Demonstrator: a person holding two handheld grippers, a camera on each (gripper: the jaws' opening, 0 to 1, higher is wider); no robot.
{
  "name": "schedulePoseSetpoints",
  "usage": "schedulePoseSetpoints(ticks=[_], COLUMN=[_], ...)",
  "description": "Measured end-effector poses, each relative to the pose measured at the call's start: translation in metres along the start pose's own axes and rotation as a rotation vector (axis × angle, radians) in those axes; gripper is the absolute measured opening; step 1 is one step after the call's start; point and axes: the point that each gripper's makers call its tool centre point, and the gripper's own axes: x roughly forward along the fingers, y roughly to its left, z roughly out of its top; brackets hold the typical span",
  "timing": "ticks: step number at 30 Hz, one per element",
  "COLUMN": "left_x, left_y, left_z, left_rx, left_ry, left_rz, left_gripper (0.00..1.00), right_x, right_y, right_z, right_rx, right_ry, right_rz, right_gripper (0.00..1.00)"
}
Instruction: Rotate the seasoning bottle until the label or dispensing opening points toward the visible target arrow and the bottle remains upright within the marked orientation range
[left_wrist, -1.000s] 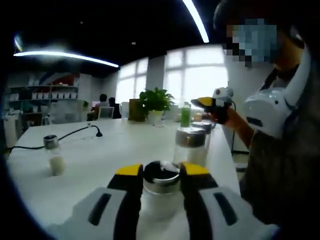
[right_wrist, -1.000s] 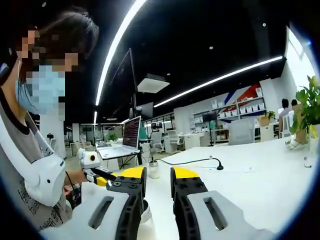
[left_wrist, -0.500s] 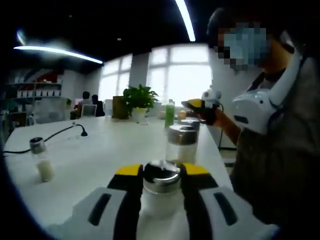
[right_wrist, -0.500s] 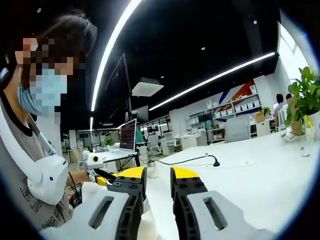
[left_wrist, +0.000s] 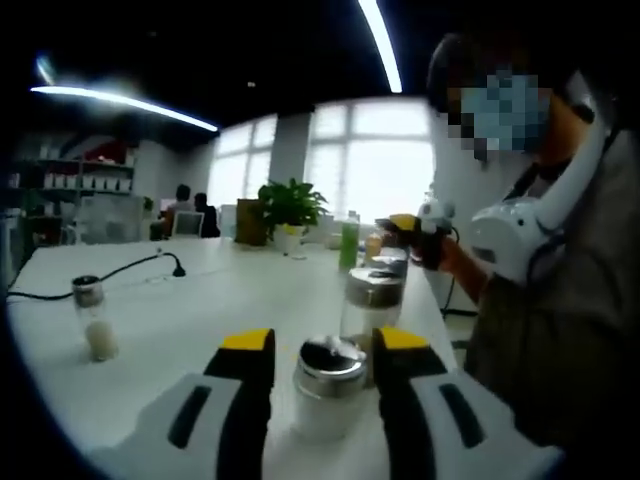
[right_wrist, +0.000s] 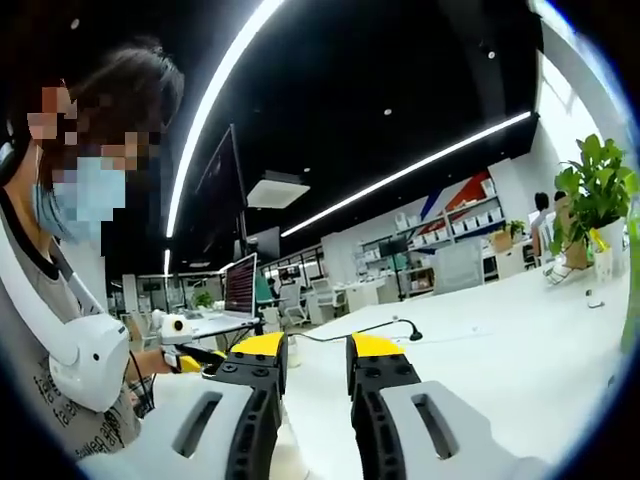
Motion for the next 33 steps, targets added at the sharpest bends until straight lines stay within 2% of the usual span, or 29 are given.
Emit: schedulePoseSetpoints(ticks=[2,5,7,9,11,13,14,16,18,21,23,27,33], left_x=[-0.002,-0.006,-0.007,-0.010,-0.015,-0.018,-0.018,-0.017,-0.017,-0.020,-0.019,-0.018,-0.018], left_y=[0.000,0.008,0.003,-0.001,0.000,0.004,0.003,-0.001,-0.005,0.000,0.000,0.001,0.003], left_z=[0.004,0.006,0.004,0.006,0.002,-0.005,-0.007,-0.009,-0.007,-0.005,-0.007,-0.014,-0.016], left_rx=[-0.007,0.011,0.021,-0.029,-0.042,-0.018,0.012,0.020,0.013,0.023,0.025,0.070,0.062], left_ry=[-0.018,-0.018,-0.014,-0.059,-0.065,-0.036,-0.026,-0.025,-0.046,-0.074,-0.081,-0.076,-0.113], left_rz=[0.034,0.133,0.144,0.158,0.217,0.277,0.297,0.322,0.339,0.425,0.457,0.495,0.518], left_gripper=[0.44,0.44,0.44,0.44,0.45,0.46,0.46,0.47,0.47,0.50,0.51,0.52,0.52], right_x=[0.000,-0.003,-0.005,-0.009,-0.013,-0.018,-0.021,-0.024,-0.024,-0.025,-0.024,-0.020,-0.016], right_y=[-0.002,-0.005,-0.012,-0.021,-0.032,-0.045,-0.056,-0.067,-0.068,-0.069,-0.068,-0.066,-0.062], right_z=[-0.007,-0.008,-0.002,0.004,0.005,0.000,-0.007,-0.016,-0.019,-0.021,-0.022,-0.020,-0.017], right_rx=[-0.032,-0.018,0.044,0.092,0.133,0.133,0.126,0.093,0.095,0.102,0.102,0.106,0.103], right_ry=[0.035,0.029,-0.018,-0.065,-0.087,-0.066,-0.029,0.020,0.032,0.039,0.041,0.033,0.030], right_rz=[-0.014,-0.025,-0.046,-0.073,-0.110,-0.173,-0.230,-0.274,-0.271,-0.274,-0.277,-0.273,-0.271], right_gripper=[0.23,0.23,0.21,0.20,0.20,0.20,0.19,0.18,0.18,0.18,0.18,0.18,0.18])
